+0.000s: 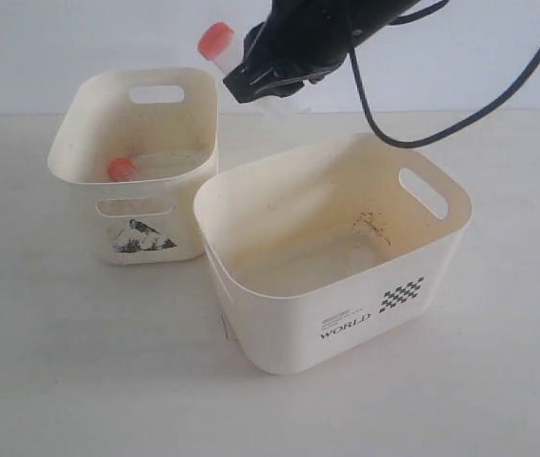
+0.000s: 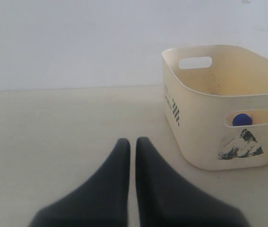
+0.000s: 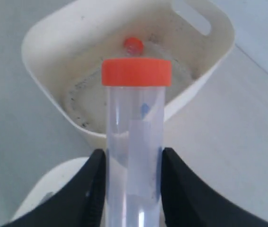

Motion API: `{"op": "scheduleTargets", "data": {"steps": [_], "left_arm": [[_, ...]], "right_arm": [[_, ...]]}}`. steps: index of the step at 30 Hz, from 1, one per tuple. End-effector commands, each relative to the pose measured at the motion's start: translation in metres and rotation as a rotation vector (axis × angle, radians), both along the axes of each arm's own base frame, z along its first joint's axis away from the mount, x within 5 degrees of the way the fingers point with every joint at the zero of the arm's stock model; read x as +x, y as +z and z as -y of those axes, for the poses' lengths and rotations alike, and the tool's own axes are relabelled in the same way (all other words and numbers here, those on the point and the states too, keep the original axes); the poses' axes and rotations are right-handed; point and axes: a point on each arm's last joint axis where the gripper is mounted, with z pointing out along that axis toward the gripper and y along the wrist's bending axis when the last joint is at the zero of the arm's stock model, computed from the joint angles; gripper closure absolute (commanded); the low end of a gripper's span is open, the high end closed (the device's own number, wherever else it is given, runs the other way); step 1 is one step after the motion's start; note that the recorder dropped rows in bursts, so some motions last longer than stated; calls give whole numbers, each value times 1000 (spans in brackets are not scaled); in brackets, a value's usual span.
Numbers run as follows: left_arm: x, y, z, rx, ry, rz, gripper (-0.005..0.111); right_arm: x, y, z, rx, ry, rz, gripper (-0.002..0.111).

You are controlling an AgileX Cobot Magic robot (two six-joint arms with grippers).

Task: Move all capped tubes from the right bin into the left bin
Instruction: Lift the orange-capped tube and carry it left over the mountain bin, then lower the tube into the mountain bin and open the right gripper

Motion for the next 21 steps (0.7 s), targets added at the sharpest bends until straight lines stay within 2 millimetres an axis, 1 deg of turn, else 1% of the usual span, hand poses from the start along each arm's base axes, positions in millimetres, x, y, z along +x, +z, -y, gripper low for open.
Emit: {"op": "scheduleTargets", "data": {"steps": [1, 2, 4, 6, 9, 14, 15, 16, 17, 18, 20, 21], "left_arm": [[0, 1, 0, -7, 2, 3, 102], [0, 1, 0, -7, 2, 3, 102], [0, 1, 0, -7, 2, 3, 102], [0, 1, 0, -7, 2, 3, 102], [0, 1, 0, -7, 2, 4, 102], [0, 1, 0, -7, 2, 4, 102], [0, 1, 0, -7, 2, 3, 102], [0, 1, 0, -7, 2, 3, 102], [0, 1, 0, -7, 2, 3, 102], [0, 1, 0, -7, 2, 3, 102], [0, 1, 0, -7, 2, 3, 102], [0, 1, 0, -7, 2, 3, 102]], "right_arm": [[-8, 9, -11, 92, 142, -7, 108], [-9, 12, -16, 140, 192, 23, 108], [-6, 16, -21, 190, 210, 52, 108], [-2, 17, -29, 186, 250, 91, 108], [4, 14, -49, 164, 291, 137, 108], [18, -3, -88, 63, 314, 254, 108], [24, -10, -101, 32, 266, 282, 108], [28, -14, -107, 8, 240, 289, 108], [35, -23, -115, -41, 205, 285, 108], [37, -26, -119, -66, 188, 285, 108], [43, -35, -128, -108, 183, 298, 95], [43, -37, -134, -111, 192, 304, 80]]}}
